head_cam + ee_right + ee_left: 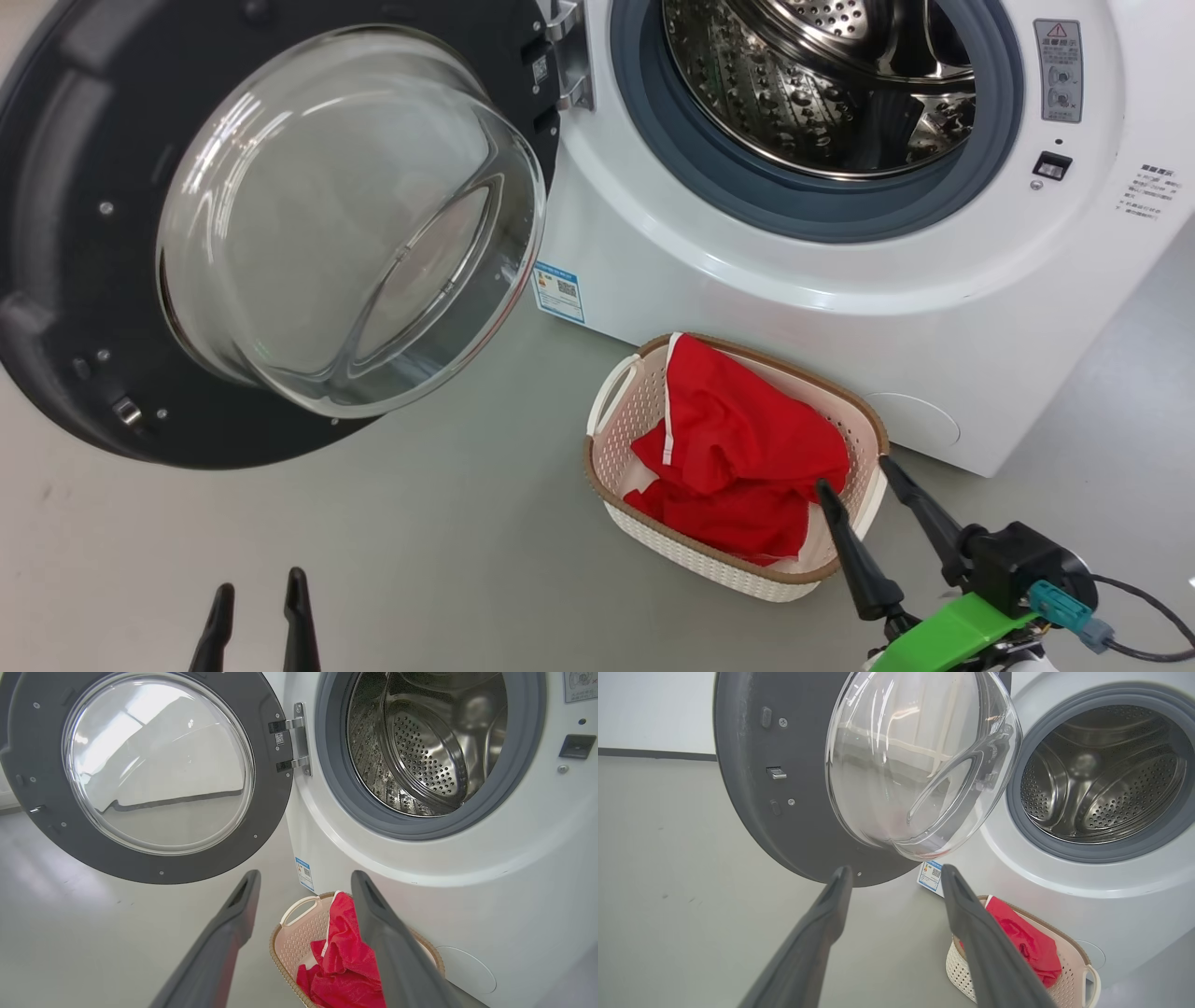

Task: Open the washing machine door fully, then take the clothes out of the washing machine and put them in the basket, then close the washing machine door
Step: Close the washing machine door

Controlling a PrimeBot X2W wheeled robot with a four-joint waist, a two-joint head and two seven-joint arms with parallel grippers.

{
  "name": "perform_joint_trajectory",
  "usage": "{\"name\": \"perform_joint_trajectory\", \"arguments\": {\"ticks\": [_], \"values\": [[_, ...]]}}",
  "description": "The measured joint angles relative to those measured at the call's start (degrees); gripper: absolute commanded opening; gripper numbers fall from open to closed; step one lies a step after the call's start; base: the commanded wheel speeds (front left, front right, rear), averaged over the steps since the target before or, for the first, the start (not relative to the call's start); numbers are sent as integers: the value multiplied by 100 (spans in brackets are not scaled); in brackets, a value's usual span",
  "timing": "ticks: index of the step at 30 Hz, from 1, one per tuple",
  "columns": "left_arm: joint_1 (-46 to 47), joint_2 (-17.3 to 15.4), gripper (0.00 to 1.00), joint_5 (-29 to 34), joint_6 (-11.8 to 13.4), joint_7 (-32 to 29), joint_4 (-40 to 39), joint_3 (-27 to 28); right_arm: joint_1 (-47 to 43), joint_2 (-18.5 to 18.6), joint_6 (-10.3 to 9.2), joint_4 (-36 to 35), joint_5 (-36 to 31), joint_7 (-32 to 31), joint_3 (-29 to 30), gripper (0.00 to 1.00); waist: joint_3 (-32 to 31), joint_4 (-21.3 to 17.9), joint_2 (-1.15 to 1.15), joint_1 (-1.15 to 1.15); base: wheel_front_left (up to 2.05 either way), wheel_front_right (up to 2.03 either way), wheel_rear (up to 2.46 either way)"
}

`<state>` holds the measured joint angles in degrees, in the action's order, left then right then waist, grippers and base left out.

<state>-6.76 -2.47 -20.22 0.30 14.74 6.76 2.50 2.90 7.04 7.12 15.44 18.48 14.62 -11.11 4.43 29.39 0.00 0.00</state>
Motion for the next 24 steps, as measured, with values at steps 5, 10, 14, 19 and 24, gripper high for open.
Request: {"name": "perform_joint_trajectory", "arguments": {"ticks": [5, 10, 14, 19, 24], "values": [[-153, 0, 100, -114, 129, -1, -130, 24, 125, 26, -1, 144, 127, 0, -266, 100, -18, 31, 0, 0, 0, 0, 0], [-168, -1, 100, -149, 175, -1, -221, 27, 158, 27, -1, 233, 175, 0, -330, 100, -31, 37, 0, 0, 0, 0, 0], [-169, -1, 91, -152, 175, -1, -297, 69, 235, 26, -1, 238, 224, 0, -346, 100, -26, 32, 0, 0, 0, 0, 0], [-140, 2, 0, -140, 54, -1, -680, 255, 216, 14, -1, 224, 229, 0, -242, 100, -25, 14, 0, 0, 0, 0, 0], [233, 9, 0, 203, -355, 0, -1347, 914, 103, -51, -1, 109, 212, 0, -42, 100, -14, -5, 0, 0, 0, 0, 0]]}}
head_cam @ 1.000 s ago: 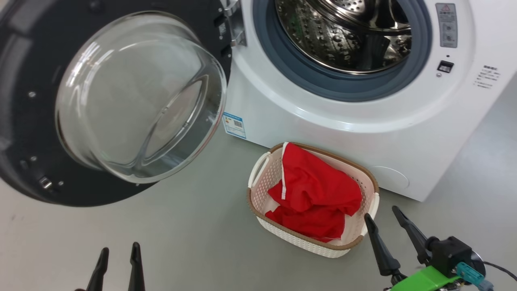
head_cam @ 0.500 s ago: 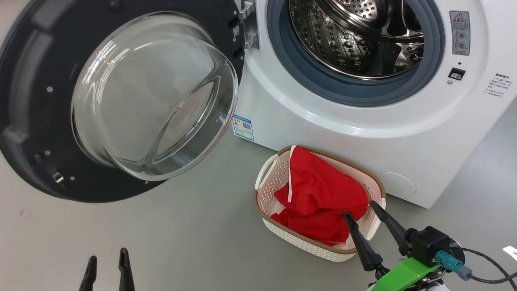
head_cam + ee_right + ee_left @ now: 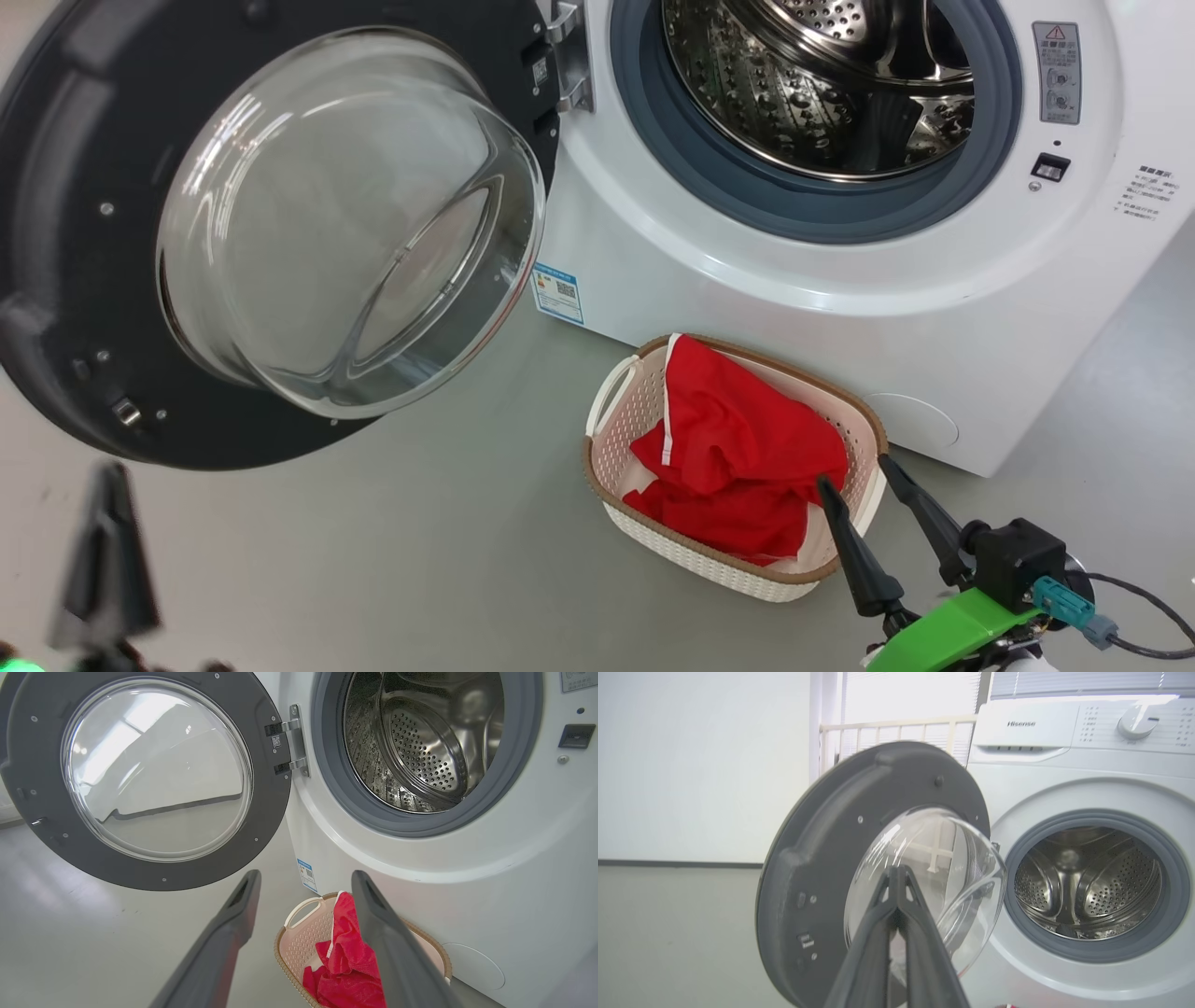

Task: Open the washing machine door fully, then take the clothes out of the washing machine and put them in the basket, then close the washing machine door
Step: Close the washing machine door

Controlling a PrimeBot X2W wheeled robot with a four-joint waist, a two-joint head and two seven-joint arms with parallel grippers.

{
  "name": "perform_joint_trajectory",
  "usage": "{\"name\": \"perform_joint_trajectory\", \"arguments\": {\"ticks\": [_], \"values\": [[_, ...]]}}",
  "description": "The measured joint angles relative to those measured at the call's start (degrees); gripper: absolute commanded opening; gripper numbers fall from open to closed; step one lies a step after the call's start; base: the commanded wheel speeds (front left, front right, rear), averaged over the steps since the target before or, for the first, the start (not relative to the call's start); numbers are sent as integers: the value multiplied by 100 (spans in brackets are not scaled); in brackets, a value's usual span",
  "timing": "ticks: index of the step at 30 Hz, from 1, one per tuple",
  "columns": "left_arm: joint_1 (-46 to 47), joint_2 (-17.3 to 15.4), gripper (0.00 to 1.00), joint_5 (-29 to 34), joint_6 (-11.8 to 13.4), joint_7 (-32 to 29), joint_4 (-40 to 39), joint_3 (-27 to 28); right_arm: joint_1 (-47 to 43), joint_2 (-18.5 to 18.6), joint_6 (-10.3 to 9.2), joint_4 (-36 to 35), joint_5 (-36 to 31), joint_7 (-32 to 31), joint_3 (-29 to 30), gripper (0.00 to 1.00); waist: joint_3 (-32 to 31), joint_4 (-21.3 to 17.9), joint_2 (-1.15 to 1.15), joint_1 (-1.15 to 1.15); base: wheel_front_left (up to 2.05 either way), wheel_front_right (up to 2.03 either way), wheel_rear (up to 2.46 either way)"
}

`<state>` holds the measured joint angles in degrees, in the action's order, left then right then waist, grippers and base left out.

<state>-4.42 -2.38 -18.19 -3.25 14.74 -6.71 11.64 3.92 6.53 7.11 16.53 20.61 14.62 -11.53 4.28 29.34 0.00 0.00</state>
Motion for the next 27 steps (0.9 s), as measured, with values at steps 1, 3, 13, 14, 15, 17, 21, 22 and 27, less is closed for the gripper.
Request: {"name": "perform_joint_trajectory", "arguments": {"ticks": [1, 3, 13, 14, 15, 17, 21, 22, 27], "values": [[0, 0, 0, 0, 0, 0, 0, 0, 0, 0, 0, 0, 0, 0, 0, 100, 0, 0, 0, 0, 0, 0, 0], [353, -24, 0, 145, -153, 1, -252, 314, -82, -19, 0, -16, -2, 0, 66, 100, 22, -1, 0, 0, 0, 0, 0], [2491, -1539, 0, -97, -391, 7, 82, 1011, -259, -147, 0, -225, -124, 0, 439, 100, 223, 4, 0, 0, 0, 0, 0], [2694, -1737, 0, -165, -392, 7, 233, 984, -271, -155, 0, -236, -145, 0, 495, 100, 246, 5, 0, 0, 0, 0, 0], [2893, -1909, 0, -283, -392, 8, 419, 977, -274, -154, 0, -256, -164, 0, 539, 100, 269, 6, 0, 0, 0, 0, 0], [3304, -2169, 0, -644, -392, 9, 904, 978, -275, -159, 0, -308, -182, 0, 568, 100, 314, 9, 0, 0, 0, 0, 0], [4011, -2614, 0, -1359, -392, 20, 2191, 847, -283, -179, 0, -366, -259, 0, 667, 100, 374, 7, 0, 0, 0, 0, 0], [4147, -2732, 0, -1546, -392, 20, 2496, 781, -287, -181, 0, -377, -260, 0, 703, 100, 385, 4, 0, 0, 0, 0, 0], [4830, -3003, 0, -2611, -392, -323, 3963, 438, -413, -189, 0, -441, -307, 0, 738, 100, 461, -3, 0, 0, 0, 0, 0]]}}
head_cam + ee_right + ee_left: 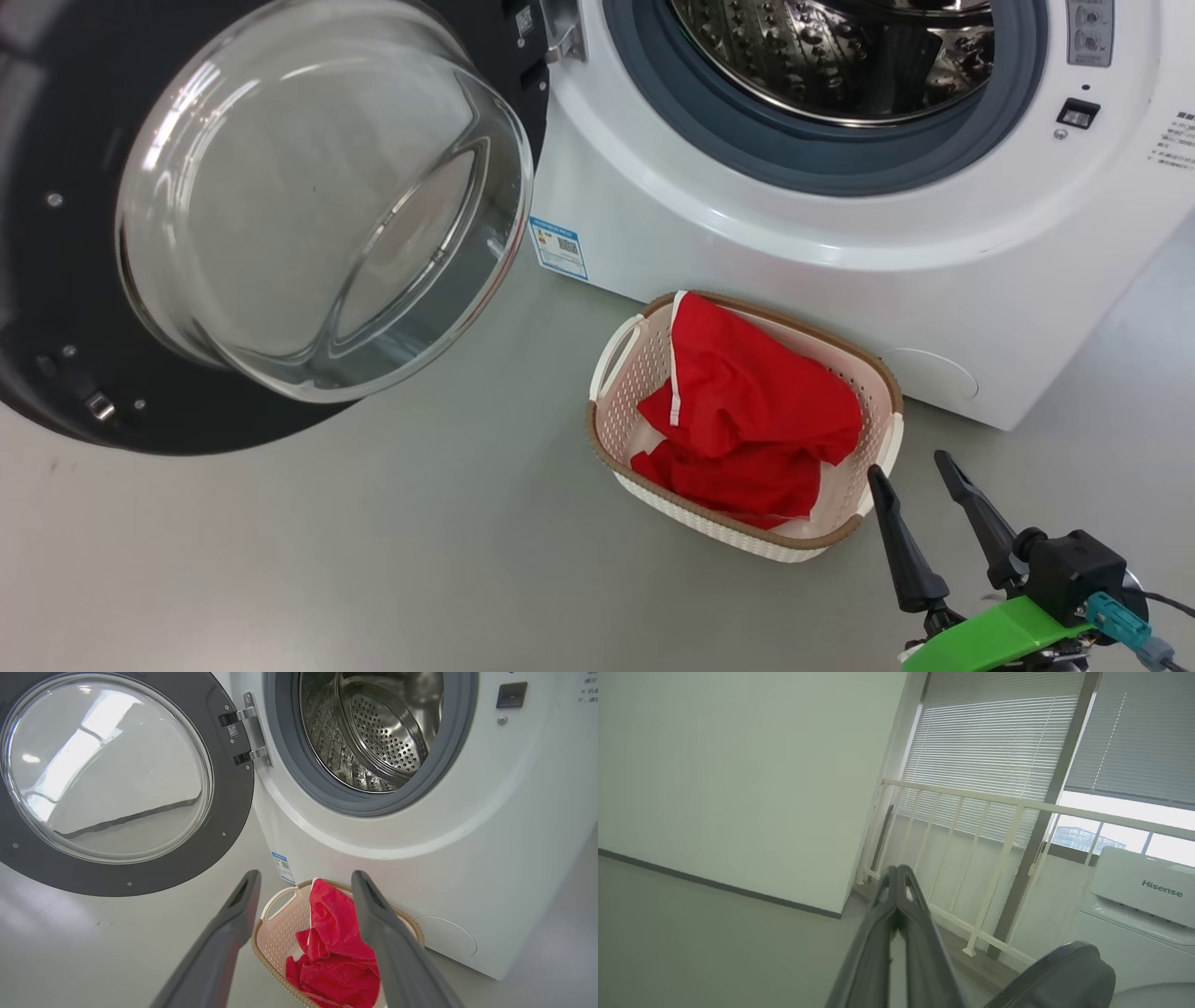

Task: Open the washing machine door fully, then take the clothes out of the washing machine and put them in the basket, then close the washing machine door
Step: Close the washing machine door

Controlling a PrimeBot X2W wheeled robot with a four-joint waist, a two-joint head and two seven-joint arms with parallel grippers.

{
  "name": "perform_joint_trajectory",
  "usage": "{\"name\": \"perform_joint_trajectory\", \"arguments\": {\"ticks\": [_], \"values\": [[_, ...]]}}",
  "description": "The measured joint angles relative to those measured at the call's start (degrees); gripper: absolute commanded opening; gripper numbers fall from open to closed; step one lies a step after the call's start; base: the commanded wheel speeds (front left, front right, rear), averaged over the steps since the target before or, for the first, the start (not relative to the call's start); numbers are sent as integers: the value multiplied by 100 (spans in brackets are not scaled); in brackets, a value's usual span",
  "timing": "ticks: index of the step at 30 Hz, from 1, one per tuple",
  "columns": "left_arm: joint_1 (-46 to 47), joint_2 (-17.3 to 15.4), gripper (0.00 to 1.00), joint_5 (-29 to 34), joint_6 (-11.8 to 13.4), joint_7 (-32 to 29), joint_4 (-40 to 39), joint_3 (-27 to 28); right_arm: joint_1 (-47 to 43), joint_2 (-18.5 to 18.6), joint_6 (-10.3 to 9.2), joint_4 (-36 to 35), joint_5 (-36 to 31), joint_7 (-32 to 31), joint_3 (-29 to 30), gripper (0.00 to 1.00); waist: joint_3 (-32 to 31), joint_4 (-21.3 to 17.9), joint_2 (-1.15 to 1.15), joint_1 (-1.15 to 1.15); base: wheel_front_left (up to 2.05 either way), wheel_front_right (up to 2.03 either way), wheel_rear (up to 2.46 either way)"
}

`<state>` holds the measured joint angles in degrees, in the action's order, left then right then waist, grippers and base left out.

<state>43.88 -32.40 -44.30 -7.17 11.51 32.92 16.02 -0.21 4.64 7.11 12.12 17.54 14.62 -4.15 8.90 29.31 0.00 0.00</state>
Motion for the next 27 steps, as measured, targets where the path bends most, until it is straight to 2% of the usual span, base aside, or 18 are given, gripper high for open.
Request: {"name": "perform_joint_trajectory", "arguments": {"ticks": [2, 5, 6, 7, 13, 19, 27], "values": [[277, -109, 0, -650, 0, -520, 691, -162, 2, 5, 0, -31, -8, 0, 8, 100, 72, -17, 0, 0, 0, 0, 0], [464, -119, 0, -1230, 0, -1053, 1158, -287, 2, 26, 0, -44, -42, 0, 8, 100, 156, -34, 0, 0, 0, 0, 0], [464, -119, 0, -1230, 0, -1053, 1158, -287, 2, 26, 0, -44, -42, 0, 8, 100, 156, -34, 0, 0, 0, 0, 0], [508, -120, 0, -1631, 0, -1419, 1356, -322, 5, 41, 0, -55, -48, 0, 7, 100, 215, -49, 0, 0, 0, 0, 0], [527, -145, 0, -2579, 0, -2597, 1528, -532, 21, 65, 0, -65, -51, 0, -3, 100, 363, -113, 0, 0, 0, 0, 0], [411, -285, 0, -2963, 0, -3287, 1700, -719, 26, 81, 0, -78, -91, 0, -5, 100, 449, -174, 0, 0, 0, 0, 0], [280, -325, 0, -3262, 1, -3512, 1728, -884, 53, 88, 0, -84, -92, 0, -2, 100, 501, -251, 0, 0, 0, 0, 0]]}}
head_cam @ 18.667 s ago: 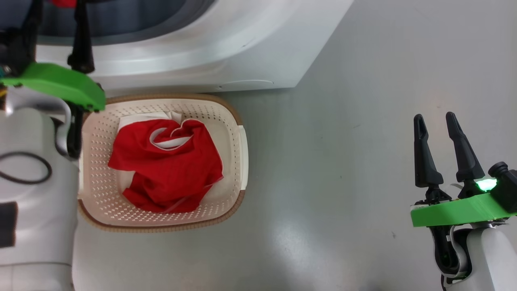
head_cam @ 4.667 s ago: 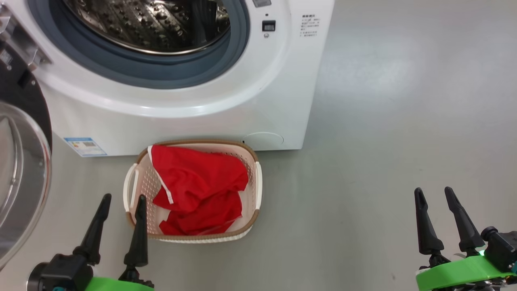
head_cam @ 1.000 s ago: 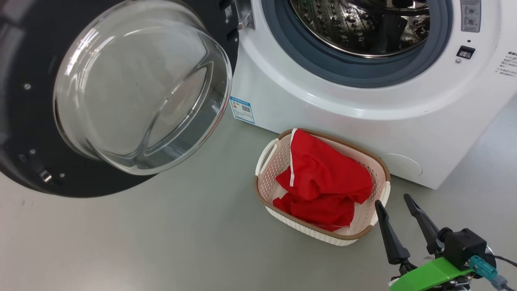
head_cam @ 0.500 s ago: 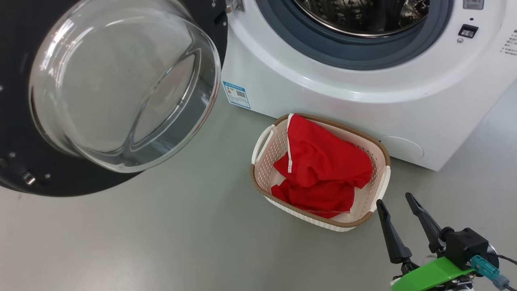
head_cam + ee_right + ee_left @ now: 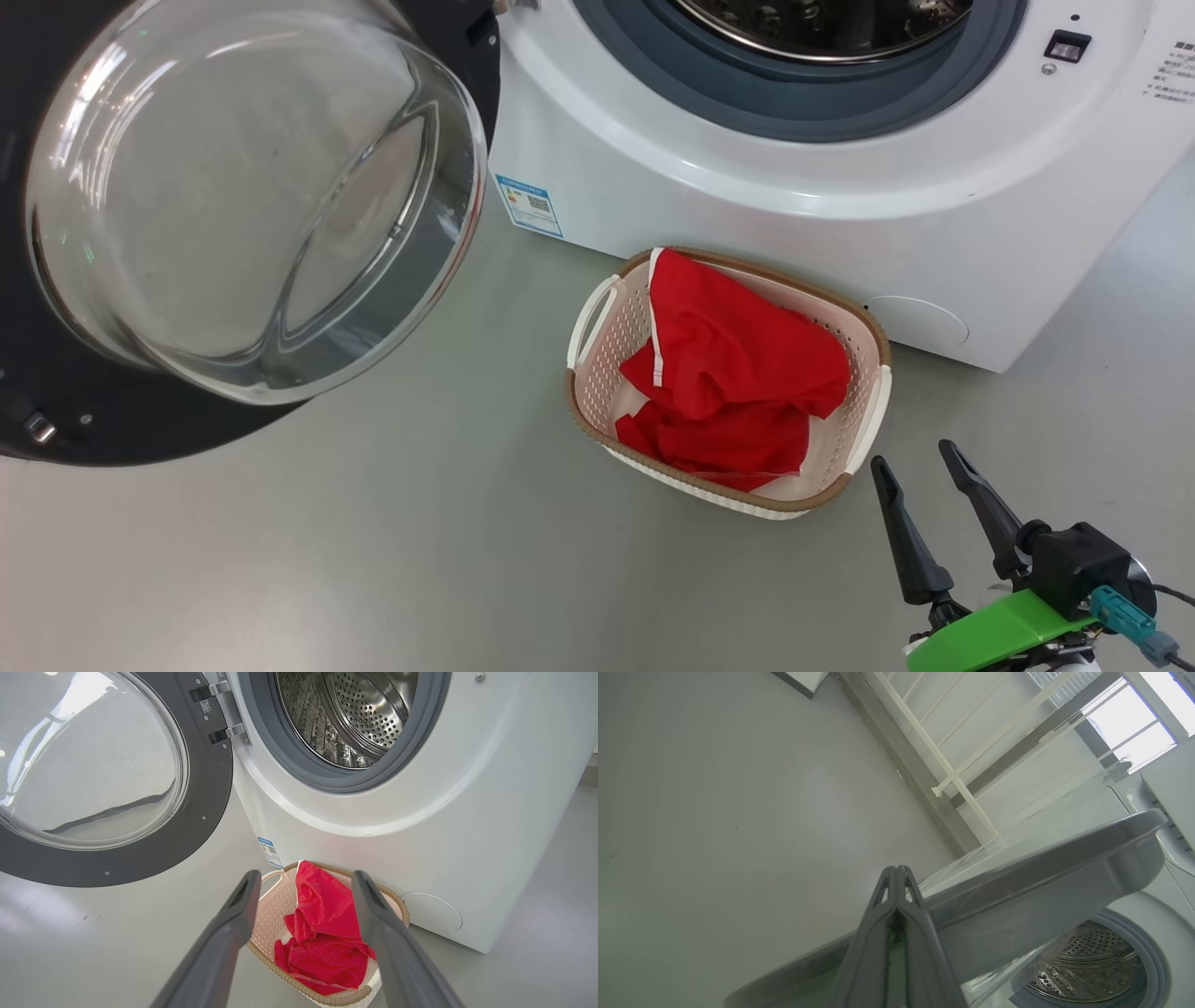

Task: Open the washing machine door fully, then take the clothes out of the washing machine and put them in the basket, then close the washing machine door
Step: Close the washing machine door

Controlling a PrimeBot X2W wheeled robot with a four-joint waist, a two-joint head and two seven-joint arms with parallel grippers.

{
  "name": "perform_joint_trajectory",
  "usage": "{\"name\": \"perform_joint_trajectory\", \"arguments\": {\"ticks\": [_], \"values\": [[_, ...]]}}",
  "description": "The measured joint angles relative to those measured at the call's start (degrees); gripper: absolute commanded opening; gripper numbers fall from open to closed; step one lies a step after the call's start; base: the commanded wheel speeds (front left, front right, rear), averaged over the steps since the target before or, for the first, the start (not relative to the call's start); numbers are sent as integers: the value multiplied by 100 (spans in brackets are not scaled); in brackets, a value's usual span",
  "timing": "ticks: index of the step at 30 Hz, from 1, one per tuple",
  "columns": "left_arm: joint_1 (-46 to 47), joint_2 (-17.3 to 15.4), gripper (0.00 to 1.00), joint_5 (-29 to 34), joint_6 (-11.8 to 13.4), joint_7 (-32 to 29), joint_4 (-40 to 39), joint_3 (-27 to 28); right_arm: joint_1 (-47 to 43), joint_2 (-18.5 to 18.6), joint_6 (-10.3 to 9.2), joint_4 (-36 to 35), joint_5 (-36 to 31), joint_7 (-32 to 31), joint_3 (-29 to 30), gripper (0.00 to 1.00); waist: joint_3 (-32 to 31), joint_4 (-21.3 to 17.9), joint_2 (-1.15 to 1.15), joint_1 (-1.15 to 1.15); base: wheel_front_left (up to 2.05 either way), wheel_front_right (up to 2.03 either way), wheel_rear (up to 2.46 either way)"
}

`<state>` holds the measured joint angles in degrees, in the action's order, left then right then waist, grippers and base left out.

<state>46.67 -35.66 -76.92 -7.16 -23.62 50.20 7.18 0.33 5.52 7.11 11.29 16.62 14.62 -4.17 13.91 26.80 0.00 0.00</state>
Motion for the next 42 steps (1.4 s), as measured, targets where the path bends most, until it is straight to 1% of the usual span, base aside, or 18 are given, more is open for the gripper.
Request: {"name": "perform_joint_trajectory", "arguments": {"ticks": [11, 19, 25, 32, 42], "values": [[-343, -149, 0, -301, 7, -230, -454, -281, 4, -16, 0, -1, -7, 0, 91, 100, -80, -19, 0, 0, 0, 0, 0], [-720, -267, 0, -600, 9, -714, -1082, -506, -2, -47, 0, -4, -7, 0, 164, 100, -268, 23, 0, 0, 0, 0, 0], [-998, -307, 0, -733, 9, -960, -1544, -639, -14, -87, 0, -2, -5, 0, 167, 100, -429, 39, 0, 0, 0, 0, 0], [-1397, -348, 0, -973, 8, -1313, -2305, -818, -129, -181, 0, -1, 3, 0, 175, 100, -620, 52, 0, 0, 0, 0, 0], [-1834, -374, 0, -1068, 8, -1518, -3495, -1129, -158, -221, 0, 4, 3, 0, 186, 100, -744, 43, 0, 0, 0, 0, 0]]}}
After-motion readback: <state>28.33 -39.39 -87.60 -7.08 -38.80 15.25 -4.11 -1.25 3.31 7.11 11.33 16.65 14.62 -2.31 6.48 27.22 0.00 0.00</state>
